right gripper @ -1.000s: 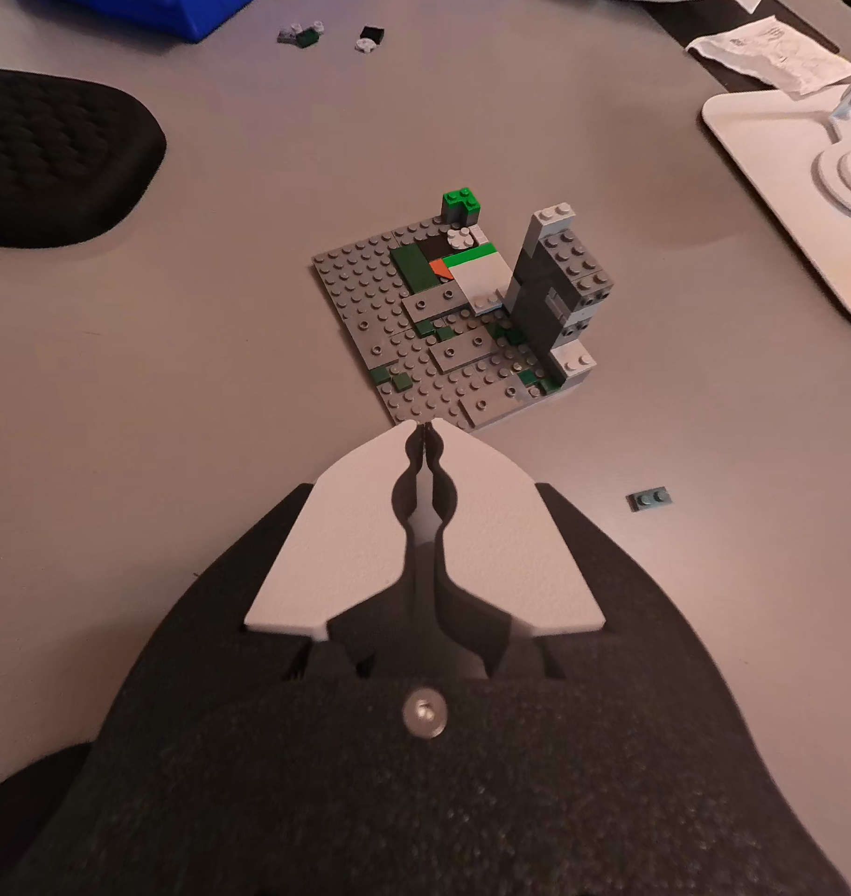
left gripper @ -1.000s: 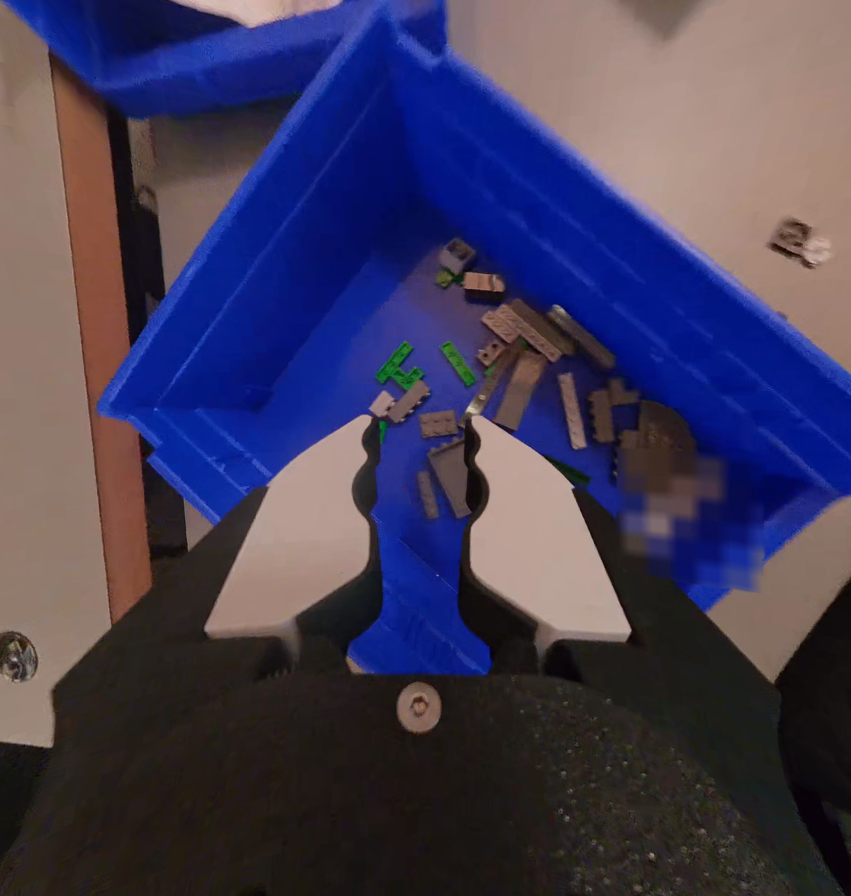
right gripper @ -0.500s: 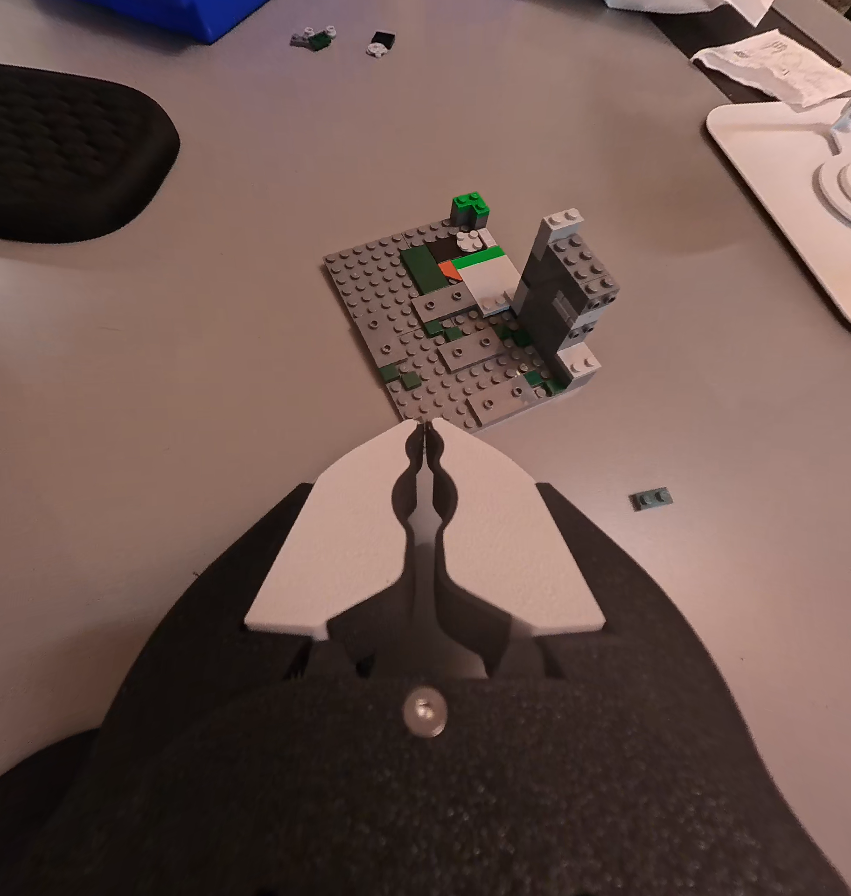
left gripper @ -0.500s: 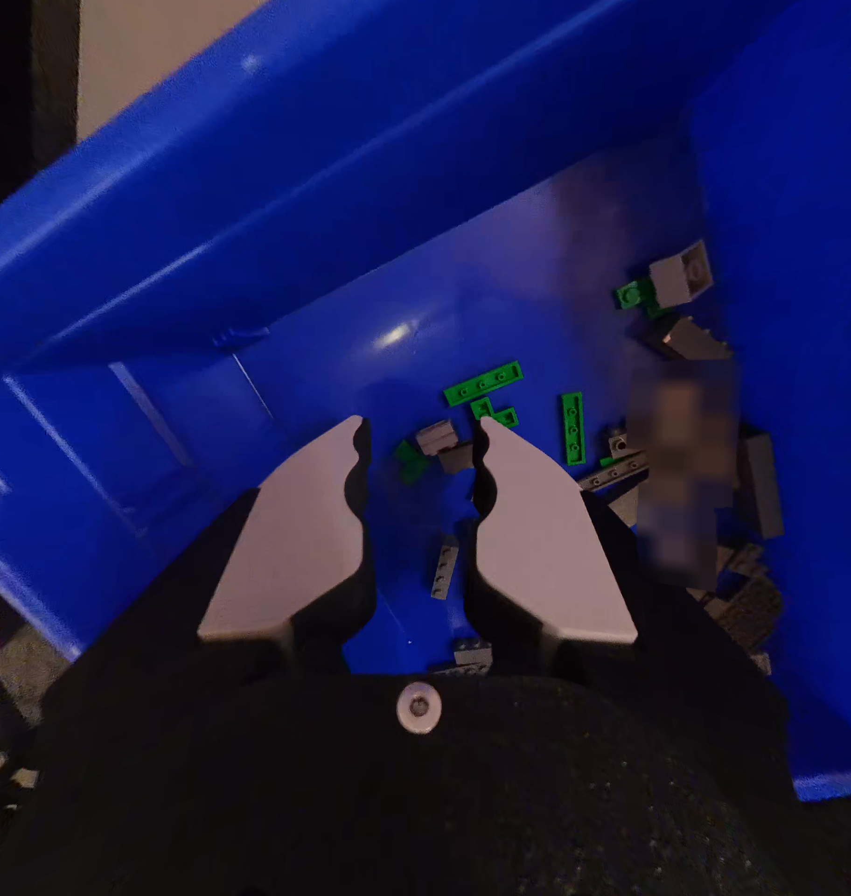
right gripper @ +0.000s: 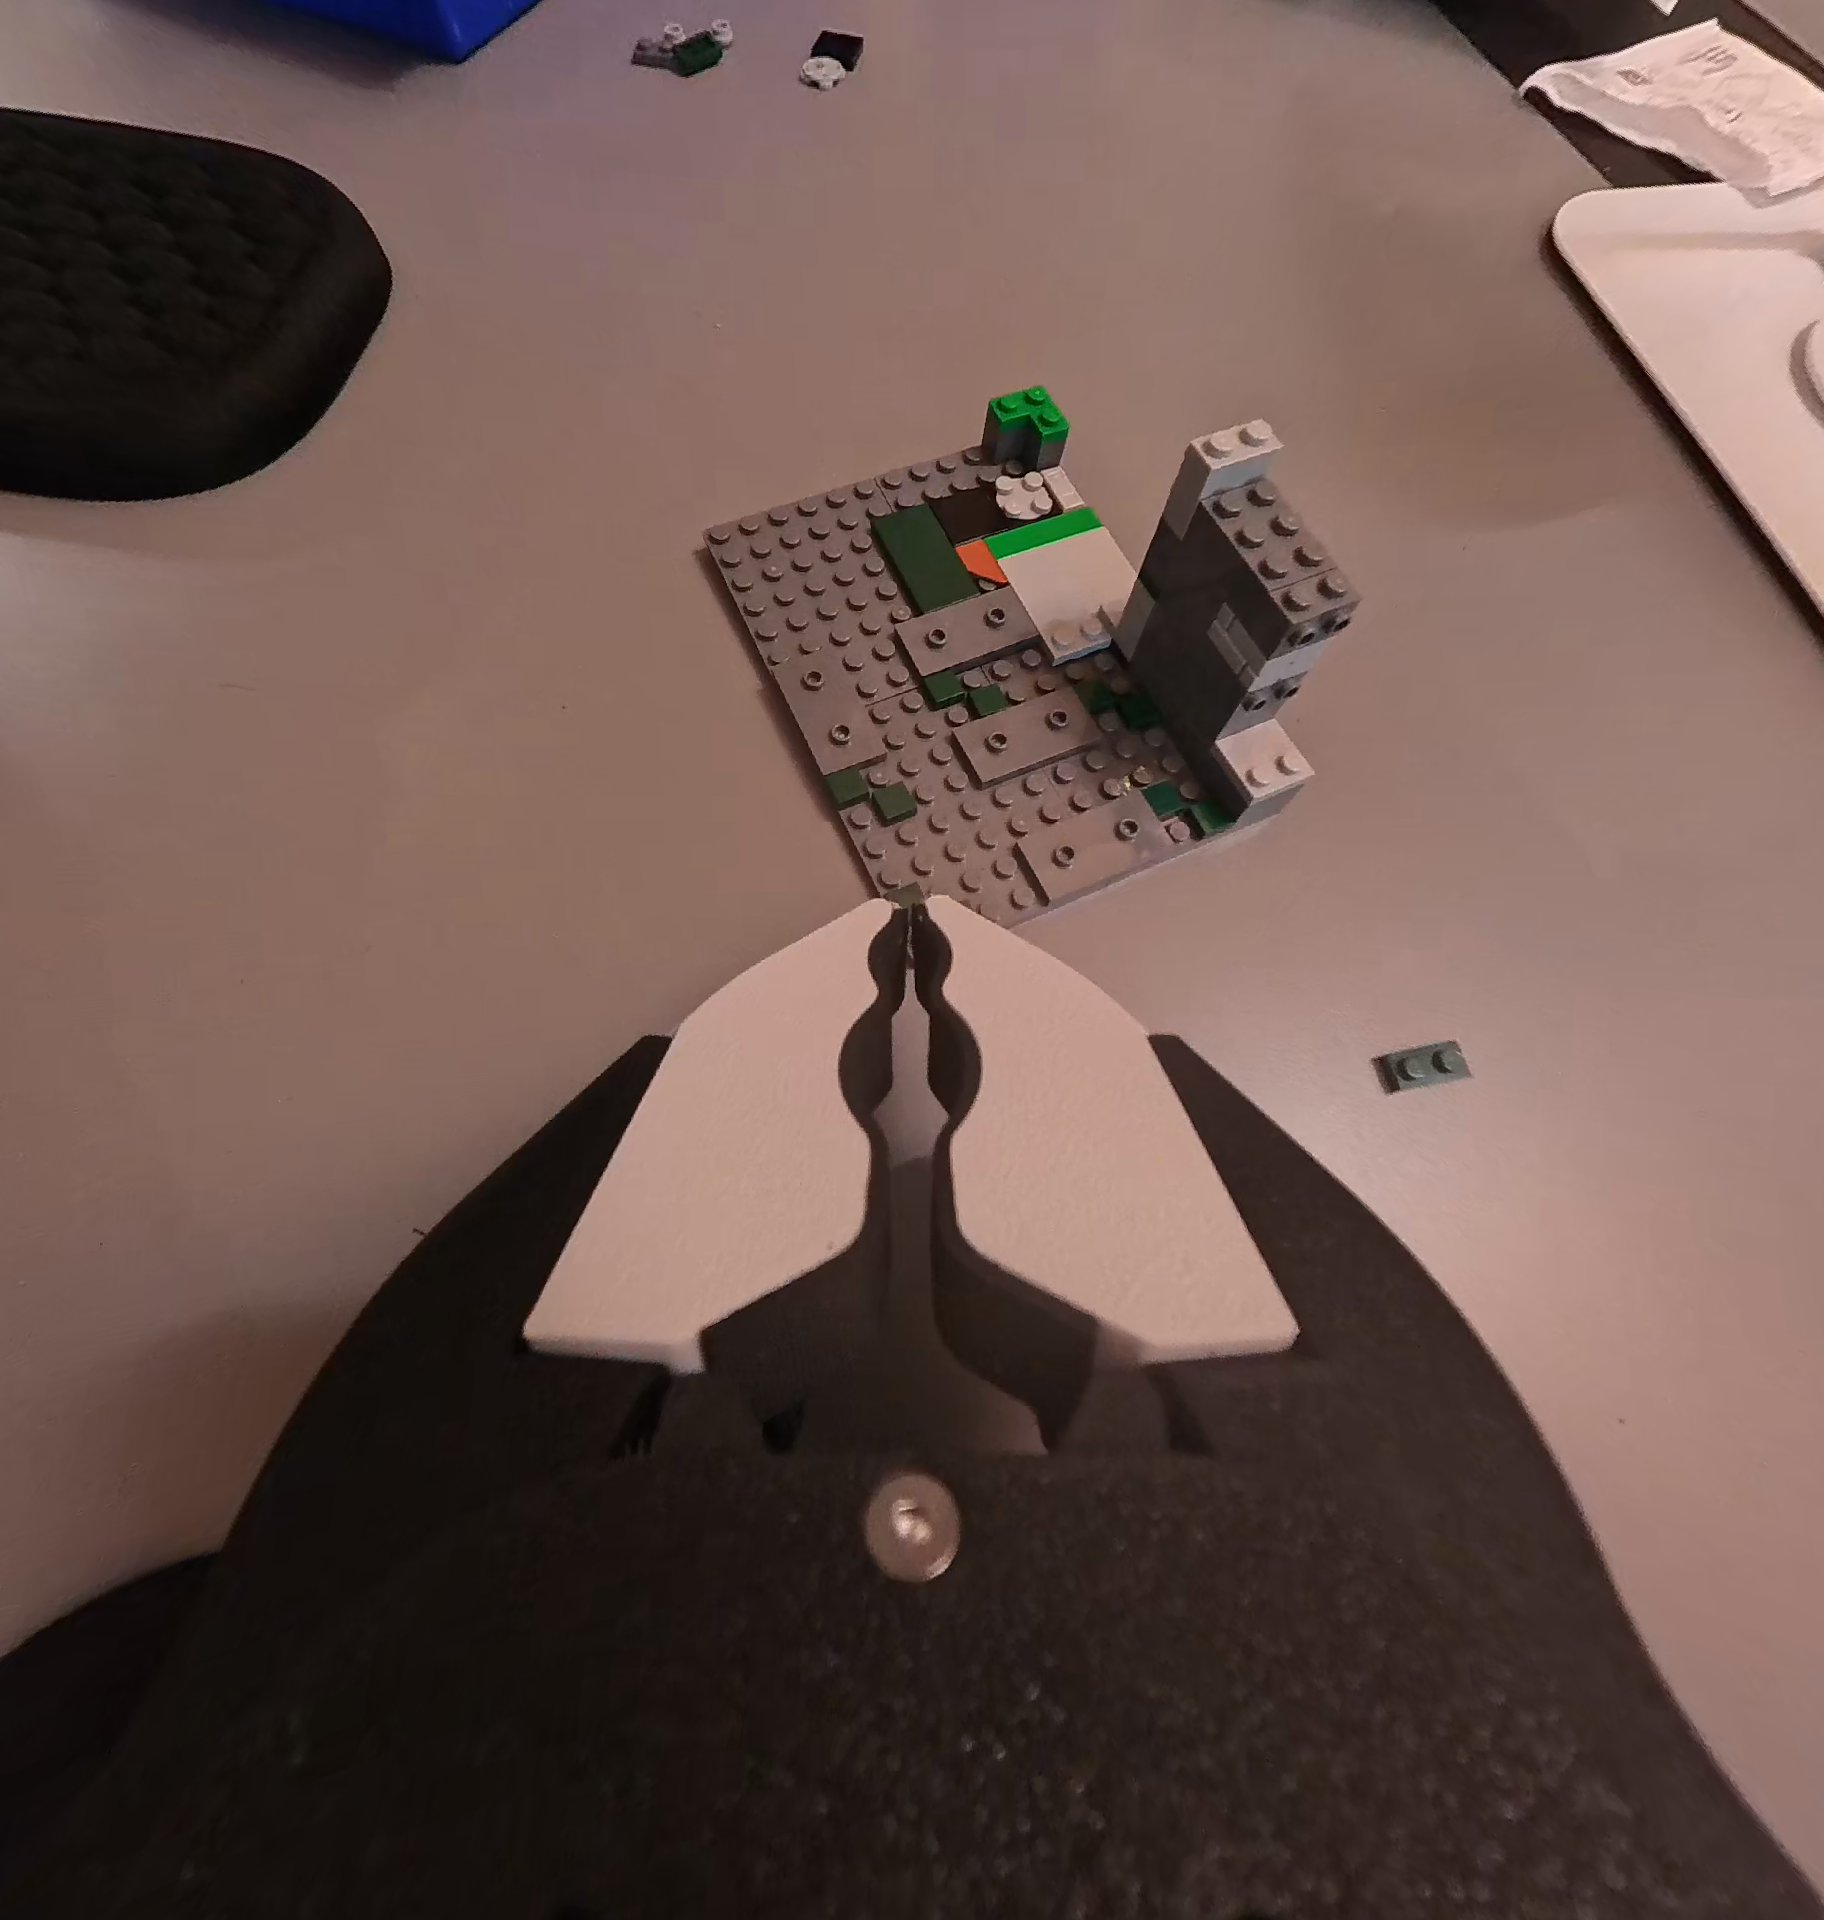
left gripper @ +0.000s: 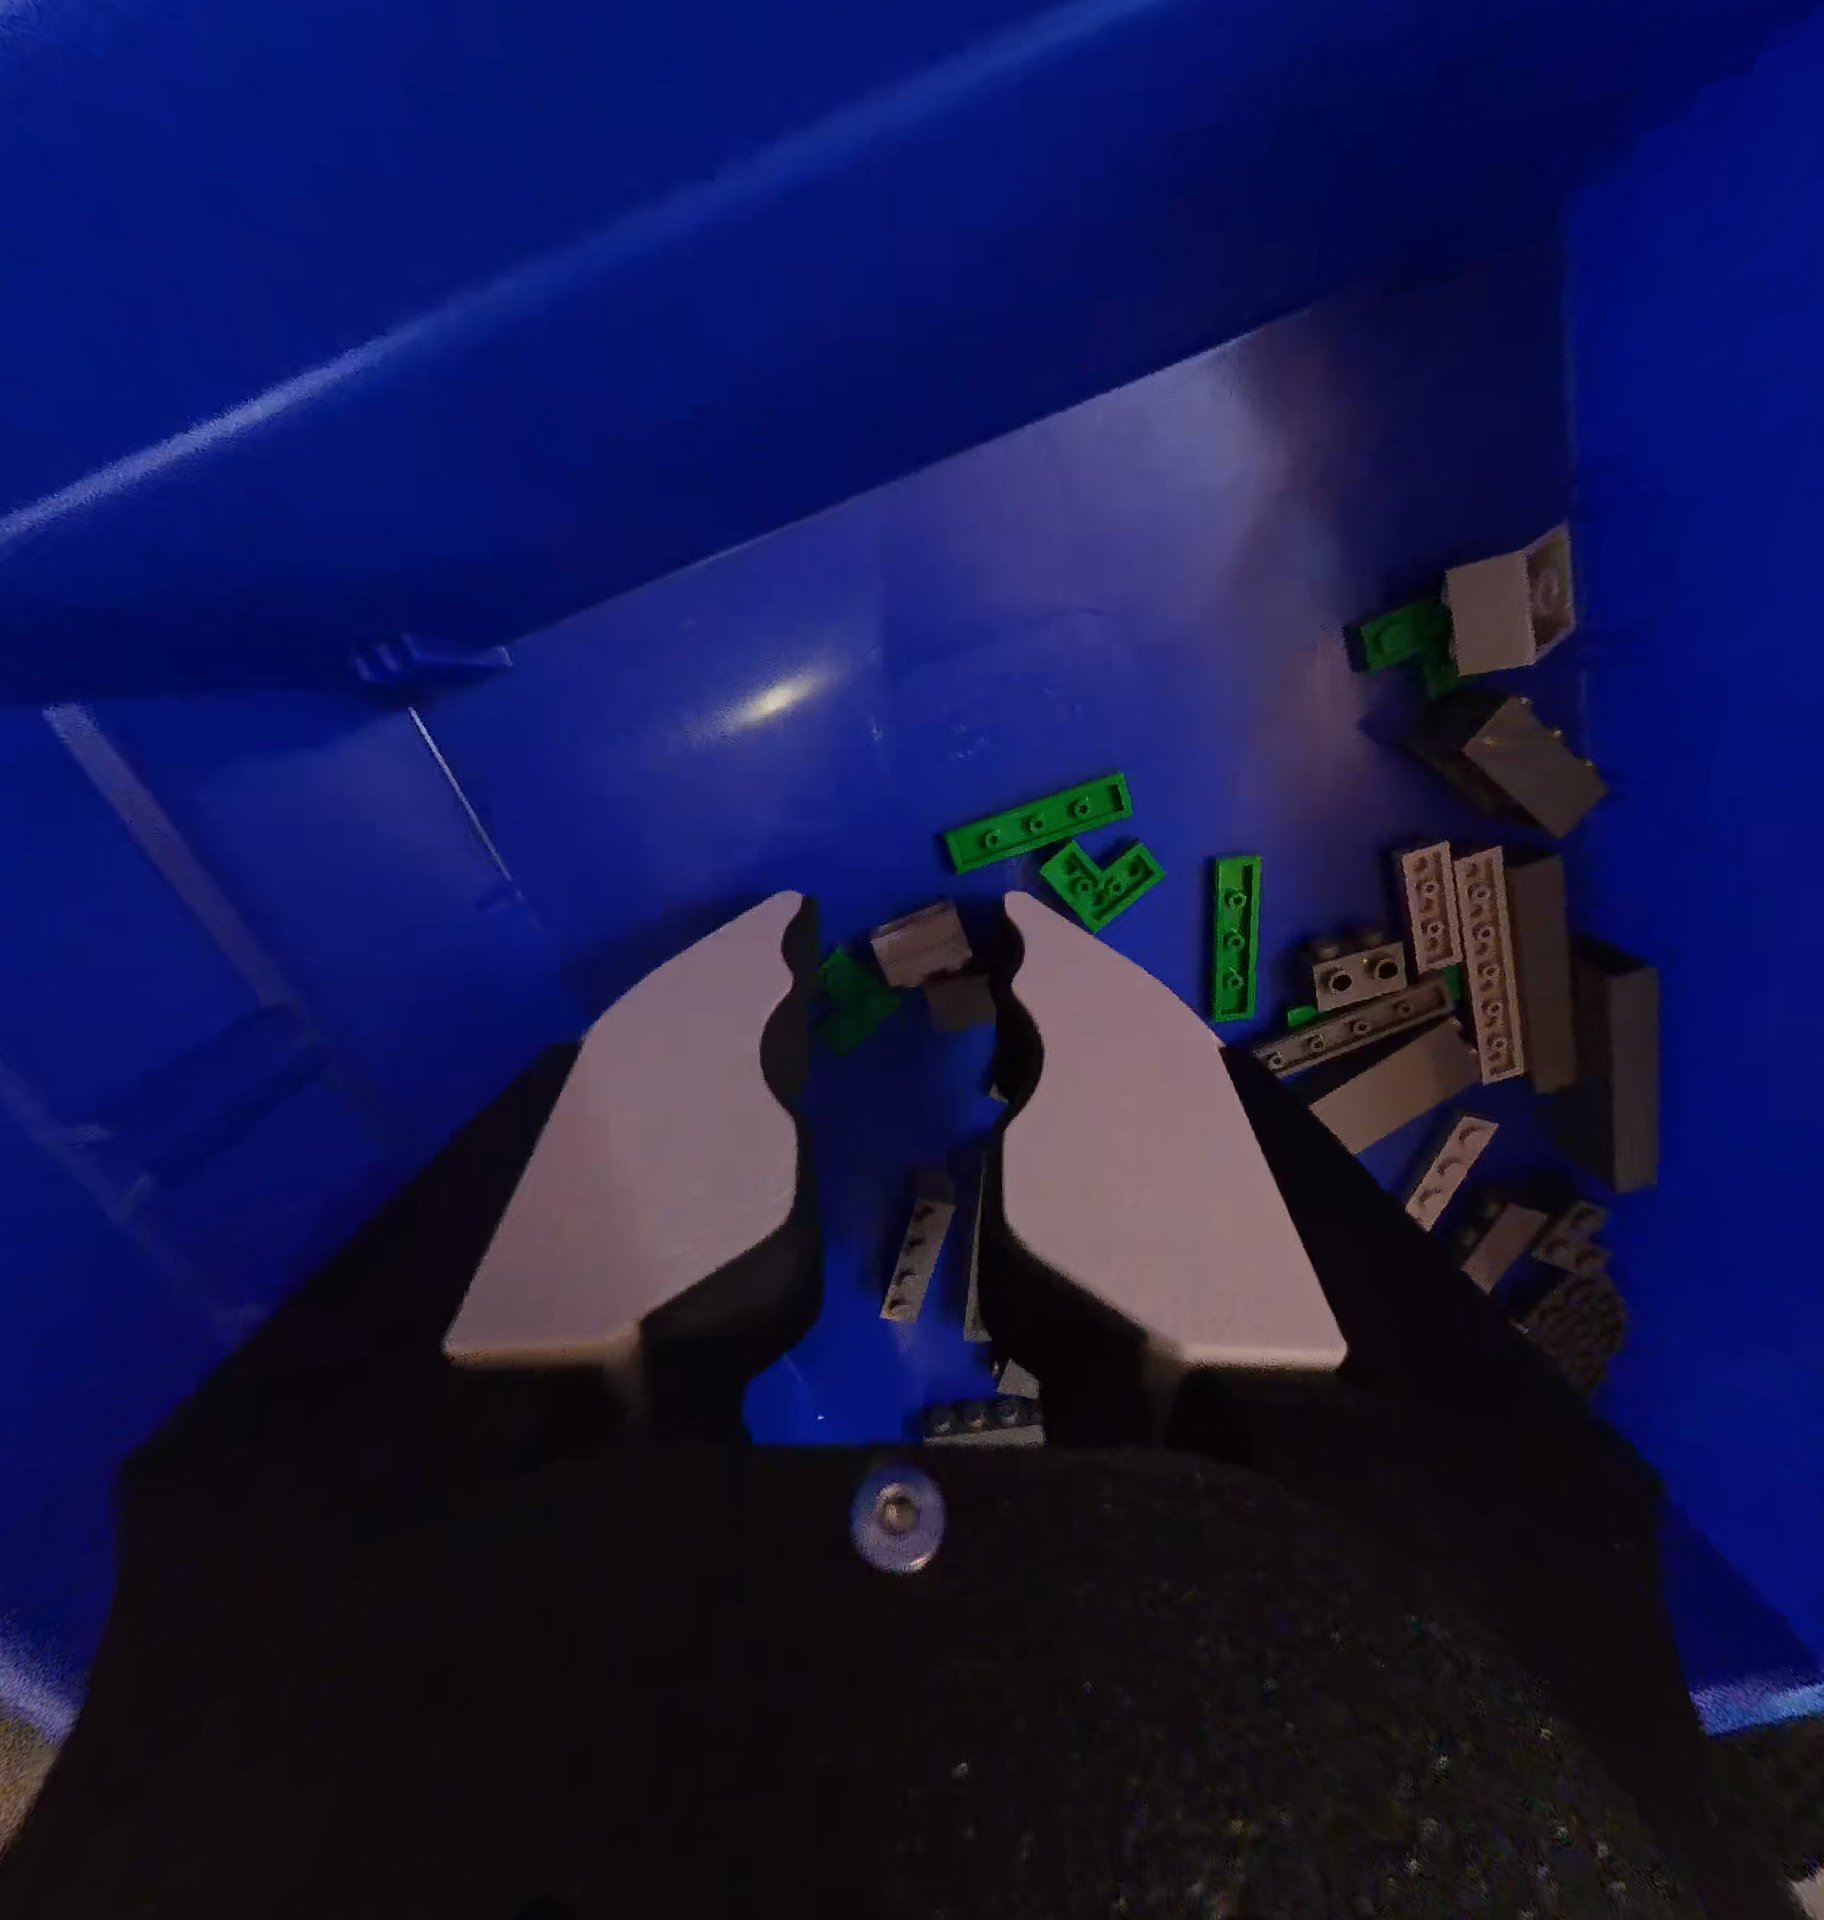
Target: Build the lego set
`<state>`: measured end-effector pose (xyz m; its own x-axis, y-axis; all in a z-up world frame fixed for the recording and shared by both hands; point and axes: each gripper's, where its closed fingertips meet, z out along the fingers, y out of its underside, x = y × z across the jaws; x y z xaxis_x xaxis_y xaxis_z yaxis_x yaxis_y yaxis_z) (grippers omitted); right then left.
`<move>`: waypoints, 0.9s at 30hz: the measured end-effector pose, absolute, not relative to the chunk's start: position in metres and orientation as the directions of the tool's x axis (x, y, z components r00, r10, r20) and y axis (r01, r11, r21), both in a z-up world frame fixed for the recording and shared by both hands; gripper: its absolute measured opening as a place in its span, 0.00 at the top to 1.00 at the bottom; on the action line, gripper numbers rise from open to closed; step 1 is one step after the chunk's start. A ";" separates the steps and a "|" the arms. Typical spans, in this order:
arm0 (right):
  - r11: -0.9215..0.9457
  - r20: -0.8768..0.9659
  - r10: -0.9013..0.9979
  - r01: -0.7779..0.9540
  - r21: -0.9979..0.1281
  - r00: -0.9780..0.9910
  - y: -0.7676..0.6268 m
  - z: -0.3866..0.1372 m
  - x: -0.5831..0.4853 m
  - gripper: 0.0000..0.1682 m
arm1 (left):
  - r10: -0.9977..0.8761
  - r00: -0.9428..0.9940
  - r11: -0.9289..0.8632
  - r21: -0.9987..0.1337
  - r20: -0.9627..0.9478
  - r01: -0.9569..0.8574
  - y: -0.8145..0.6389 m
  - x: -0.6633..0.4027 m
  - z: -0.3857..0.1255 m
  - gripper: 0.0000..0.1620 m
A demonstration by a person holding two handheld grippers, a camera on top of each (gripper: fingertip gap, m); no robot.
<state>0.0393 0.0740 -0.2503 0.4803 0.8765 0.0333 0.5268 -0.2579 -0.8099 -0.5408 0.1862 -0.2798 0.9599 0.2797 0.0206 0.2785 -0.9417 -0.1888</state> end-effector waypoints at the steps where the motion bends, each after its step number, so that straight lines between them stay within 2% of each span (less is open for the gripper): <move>1: -0.259 0.031 0.877 0.525 -0.811 0.480 0.074 -0.250 0.039 1.00 | 0.282 0.959 -0.941 -0.185 0.029 0.283 0.186 -0.540 -0.280 0.81; 7: -0.257 0.033 0.879 0.530 -0.808 0.476 0.073 -0.251 0.039 1.00 | 0.276 0.961 -0.945 -0.178 0.023 0.275 0.182 -0.541 -0.280 0.89; 10: -0.252 0.038 0.880 0.532 -0.808 0.474 0.072 -0.250 0.039 0.99 | 0.259 0.966 -0.949 -0.184 0.016 0.258 0.182 -0.541 -0.279 0.90; 13: -0.258 0.029 0.881 0.530 -0.808 0.473 0.072 -0.252 0.038 1.00 | 0.222 0.975 -0.947 -0.237 0.008 0.218 0.189 -0.540 -0.268 0.90; 16: -0.249 0.037 0.879 0.522 -0.816 0.476 0.073 -0.250 0.037 1.00 | 0.160 0.987 -0.928 -0.339 0.014 0.155 0.202 -0.533 -0.239 0.90; 19: -0.229 0.052 0.873 0.501 -0.834 0.486 0.075 -0.243 0.037 1.00 | 0.047 0.998 -0.867 -0.494 0.044 0.062 0.219 -0.505 -0.192 0.90; 23: -0.202 0.041 0.860 0.413 -0.888 0.509 0.080 -0.225 0.036 0.99 | -0.174 0.982 -0.724 -0.686 0.073 -0.077 0.228 -0.432 -0.123 0.90; 27: -0.100 0.089 0.825 0.299 -0.949 0.558 0.086 -0.192 0.039 0.98 | -0.429 0.892 -0.561 -0.816 0.142 -0.140 0.216 -0.329 -0.075 0.90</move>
<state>0.0389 0.0862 -0.1921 0.5584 0.8248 0.0886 0.2988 -0.1003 -0.9490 -0.3286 0.2157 -0.0753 0.8920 -0.4293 0.1418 -0.1404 -0.5611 -0.8157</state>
